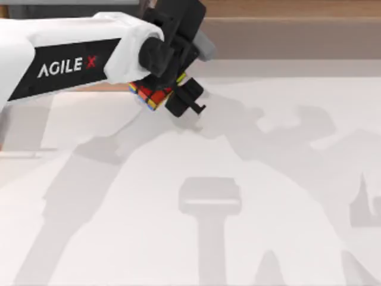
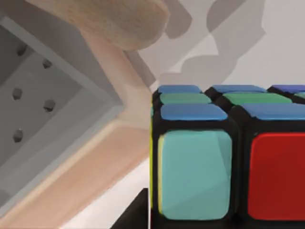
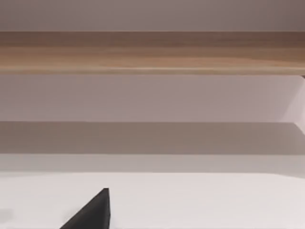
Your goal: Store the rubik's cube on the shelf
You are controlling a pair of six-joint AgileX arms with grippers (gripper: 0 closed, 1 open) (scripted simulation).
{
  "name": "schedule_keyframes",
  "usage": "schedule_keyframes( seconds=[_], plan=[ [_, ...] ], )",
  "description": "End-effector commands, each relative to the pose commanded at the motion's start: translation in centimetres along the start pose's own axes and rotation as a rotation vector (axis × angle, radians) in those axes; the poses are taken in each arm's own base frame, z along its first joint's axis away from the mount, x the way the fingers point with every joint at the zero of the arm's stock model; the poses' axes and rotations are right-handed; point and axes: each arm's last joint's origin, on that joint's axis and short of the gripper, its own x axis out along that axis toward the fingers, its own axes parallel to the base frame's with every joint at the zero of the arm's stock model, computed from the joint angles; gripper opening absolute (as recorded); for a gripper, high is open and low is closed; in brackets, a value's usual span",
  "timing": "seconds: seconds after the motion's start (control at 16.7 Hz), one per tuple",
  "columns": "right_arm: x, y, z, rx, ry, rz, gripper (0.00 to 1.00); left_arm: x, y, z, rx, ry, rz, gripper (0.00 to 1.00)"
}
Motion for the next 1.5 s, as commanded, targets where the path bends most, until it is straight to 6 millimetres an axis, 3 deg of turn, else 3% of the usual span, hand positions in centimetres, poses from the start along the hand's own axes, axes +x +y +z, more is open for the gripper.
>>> schedule_keyframes(
  seconds=[0.12, 0.3, 0.54, 0.72, 1.02, 1.5],
  plan=[
    [0.0, 0.0, 0.0, 0.0, 0.0, 0.0, 1.0, 0.6, -4.2, 0.6, -0.003, -0.125, 0.042, 0.0],
    [0.0, 0.0, 0.0, 0.0, 0.0, 0.0, 1.0, 0.9, -8.8, 1.4, -0.073, -0.336, 0.11, 0.0],
    [0.0, 0.0, 0.0, 0.0, 0.0, 0.0, 1.0, 0.5, -12.1, 2.5, -0.256, -0.618, 0.197, 0.0],
    [0.0, 0.0, 0.0, 0.0, 0.0, 0.0, 1.0, 0.0, -12.6, 3.2, -0.425, -0.8, 0.26, 0.0],
    [0.0, 0.0, 0.0, 0.0, 0.0, 0.0, 1.0, -0.4, -11.6, 3.8, -0.655, -0.996, 0.344, 0.0],
    [0.0, 0.0, 0.0, 0.0, 0.0, 0.0, 1.0, -0.5, -11.3, 3.9, -0.703, -1.034, 0.363, 0.0]
  ],
)
